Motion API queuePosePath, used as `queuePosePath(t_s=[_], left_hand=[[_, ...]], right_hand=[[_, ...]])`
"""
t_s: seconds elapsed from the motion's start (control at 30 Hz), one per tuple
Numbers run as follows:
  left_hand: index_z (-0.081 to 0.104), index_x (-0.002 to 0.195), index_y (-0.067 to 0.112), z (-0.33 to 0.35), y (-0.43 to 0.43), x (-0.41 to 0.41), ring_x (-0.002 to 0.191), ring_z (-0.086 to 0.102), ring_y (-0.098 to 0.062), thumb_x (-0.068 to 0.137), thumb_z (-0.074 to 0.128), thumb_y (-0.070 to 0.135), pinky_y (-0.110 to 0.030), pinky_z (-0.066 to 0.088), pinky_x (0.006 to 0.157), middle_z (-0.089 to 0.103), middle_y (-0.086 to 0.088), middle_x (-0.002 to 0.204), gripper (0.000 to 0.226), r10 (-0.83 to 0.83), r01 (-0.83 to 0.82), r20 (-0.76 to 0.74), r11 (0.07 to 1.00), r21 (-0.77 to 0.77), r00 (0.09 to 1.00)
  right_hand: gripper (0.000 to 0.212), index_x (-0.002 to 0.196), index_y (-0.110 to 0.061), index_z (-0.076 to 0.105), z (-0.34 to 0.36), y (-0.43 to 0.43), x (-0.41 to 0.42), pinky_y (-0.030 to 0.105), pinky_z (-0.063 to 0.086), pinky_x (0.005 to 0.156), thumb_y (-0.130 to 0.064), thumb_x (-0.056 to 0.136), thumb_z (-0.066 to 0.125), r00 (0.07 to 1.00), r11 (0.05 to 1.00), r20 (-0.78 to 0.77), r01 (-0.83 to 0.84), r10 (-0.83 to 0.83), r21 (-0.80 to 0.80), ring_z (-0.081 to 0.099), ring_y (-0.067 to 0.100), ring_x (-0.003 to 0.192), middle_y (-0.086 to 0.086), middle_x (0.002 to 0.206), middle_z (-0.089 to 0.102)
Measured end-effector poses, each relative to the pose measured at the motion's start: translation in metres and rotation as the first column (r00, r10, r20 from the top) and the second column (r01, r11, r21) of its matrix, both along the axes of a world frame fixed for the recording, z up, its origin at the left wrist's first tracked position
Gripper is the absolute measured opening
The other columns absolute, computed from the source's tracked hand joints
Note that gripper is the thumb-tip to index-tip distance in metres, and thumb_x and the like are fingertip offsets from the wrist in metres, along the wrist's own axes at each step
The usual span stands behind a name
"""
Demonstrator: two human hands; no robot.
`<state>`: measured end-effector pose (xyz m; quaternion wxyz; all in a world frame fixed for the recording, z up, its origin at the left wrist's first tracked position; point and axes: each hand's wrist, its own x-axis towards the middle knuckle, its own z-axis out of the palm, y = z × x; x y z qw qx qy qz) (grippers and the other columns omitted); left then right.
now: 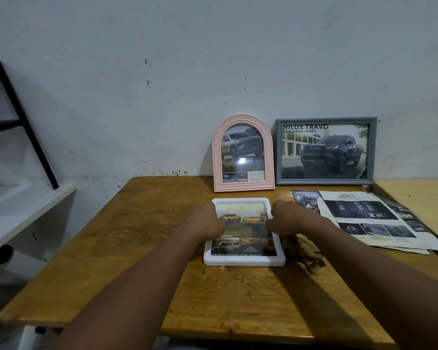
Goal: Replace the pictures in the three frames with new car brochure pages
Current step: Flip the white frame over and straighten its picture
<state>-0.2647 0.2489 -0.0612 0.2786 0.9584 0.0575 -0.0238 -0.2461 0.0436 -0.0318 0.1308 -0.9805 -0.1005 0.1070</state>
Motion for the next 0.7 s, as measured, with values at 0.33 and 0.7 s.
queuePosePath(t_s=[0.33, 0.7], left_hand=[[0.043, 0.149, 0.019, -0.001, 0.029, -0.005, 0.1, 0.066, -0.02, 0.098, 0.062, 0.029, -0.042, 0.061, 0.085, 0.06, -0.004, 0.124, 0.055, 0.116, -0.102, 0.074, 0.98, -0.171, 0.99], [0.036, 0.151, 0.033, 0.003, 0.105, 0.002, 0.125, 0.049, -0.012, 0.1, 0.063, 0.028, -0.015, 0.049, 0.084, 0.041, 0.008, 0.151, 0.058, 0.277, -0.12, 0.436, 0.928, -0.354, 0.856]], right_hand=[[0.03, 0.114, -0.015, 0.064, 0.0, 0.034, -0.001, 0.026, 0.051, 0.064, -0.033, 0.09, 0.066, 0.994, 0.979, 0.104, -0.047, 0.026, 0.2, 0.061, 0.014, 0.085, -0.001, 0.098, 0.063], [0.041, 0.127, -0.025, 0.054, 0.016, 0.115, 0.025, 0.025, 0.051, 0.089, -0.023, 0.089, 0.069, 0.936, 0.812, 0.334, -0.279, 0.11, 0.513, 0.051, 0.013, 0.114, 0.0, 0.132, 0.051]])
